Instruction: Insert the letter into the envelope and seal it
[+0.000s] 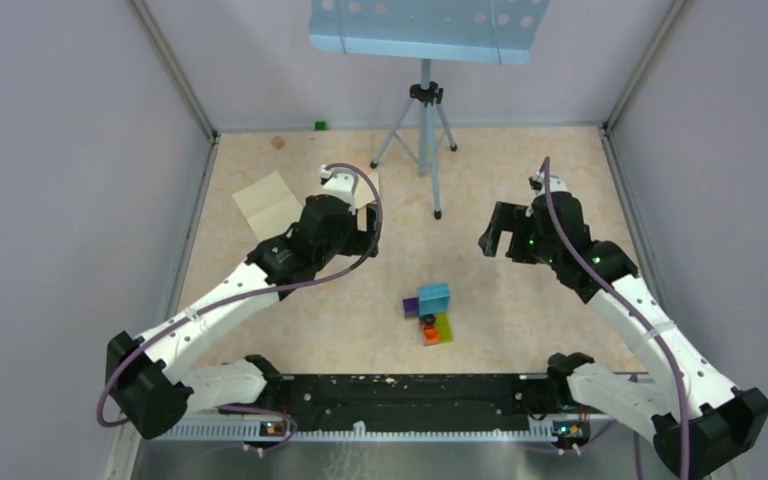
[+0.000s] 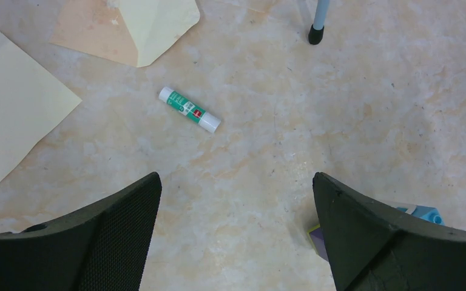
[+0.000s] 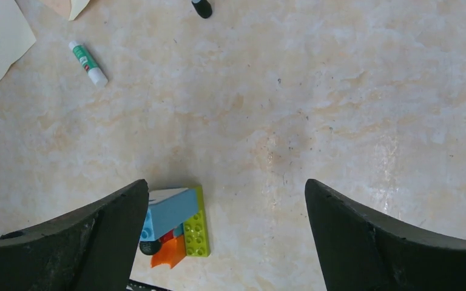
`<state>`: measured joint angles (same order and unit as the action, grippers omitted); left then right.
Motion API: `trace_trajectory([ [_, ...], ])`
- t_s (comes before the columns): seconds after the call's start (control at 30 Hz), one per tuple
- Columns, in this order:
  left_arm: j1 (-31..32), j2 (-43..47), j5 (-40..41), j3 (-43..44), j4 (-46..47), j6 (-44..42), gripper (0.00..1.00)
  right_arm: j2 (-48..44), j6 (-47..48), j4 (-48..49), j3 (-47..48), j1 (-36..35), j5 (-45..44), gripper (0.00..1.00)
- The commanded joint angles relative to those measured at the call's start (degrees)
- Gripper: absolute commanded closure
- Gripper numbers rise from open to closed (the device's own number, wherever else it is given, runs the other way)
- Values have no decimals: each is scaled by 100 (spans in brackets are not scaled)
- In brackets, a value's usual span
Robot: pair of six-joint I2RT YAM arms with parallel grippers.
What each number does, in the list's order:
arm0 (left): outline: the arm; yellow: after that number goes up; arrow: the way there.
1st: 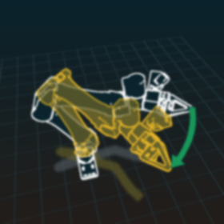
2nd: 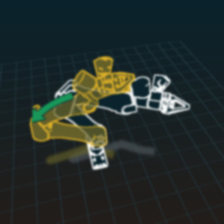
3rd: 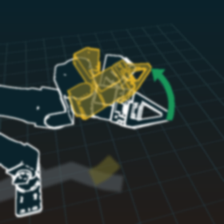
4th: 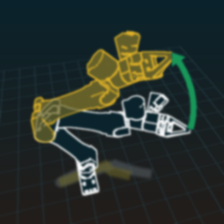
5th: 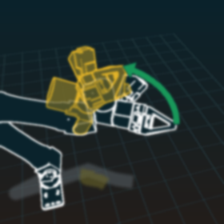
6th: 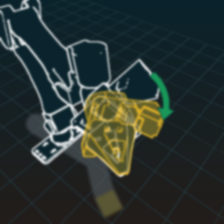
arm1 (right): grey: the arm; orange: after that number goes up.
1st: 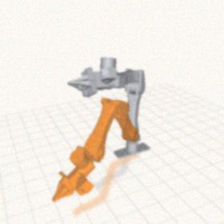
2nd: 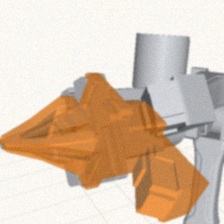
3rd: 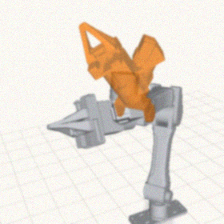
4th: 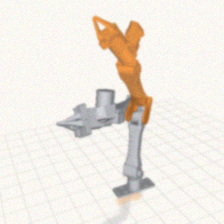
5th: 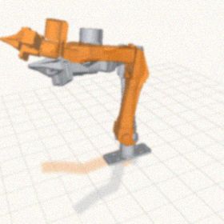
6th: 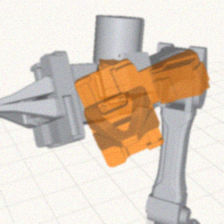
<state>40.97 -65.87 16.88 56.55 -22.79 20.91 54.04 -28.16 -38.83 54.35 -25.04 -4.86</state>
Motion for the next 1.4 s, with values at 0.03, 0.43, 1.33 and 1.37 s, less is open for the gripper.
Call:
trace_trajectory([
  [0.03, -1, 137, 101, 16, 93, -30, 1, 71, 21, -67, 175, 8, -29, 1],
  [0.43, -476, 188, -85, 774, -723, -4, 1, 408, -588, -387, 825, -1481, -474, 1],
  [1.33, -1028, 194, -1, 2582, -1639, -357, 1, 3981, -1607, 1721, 607, -4721, -390, 1],
  [1.37, -1037, 190, 9, 2580, -1636, -371, 1, 4029, -1620, 1787, 488, -4721, -349, 1],
])
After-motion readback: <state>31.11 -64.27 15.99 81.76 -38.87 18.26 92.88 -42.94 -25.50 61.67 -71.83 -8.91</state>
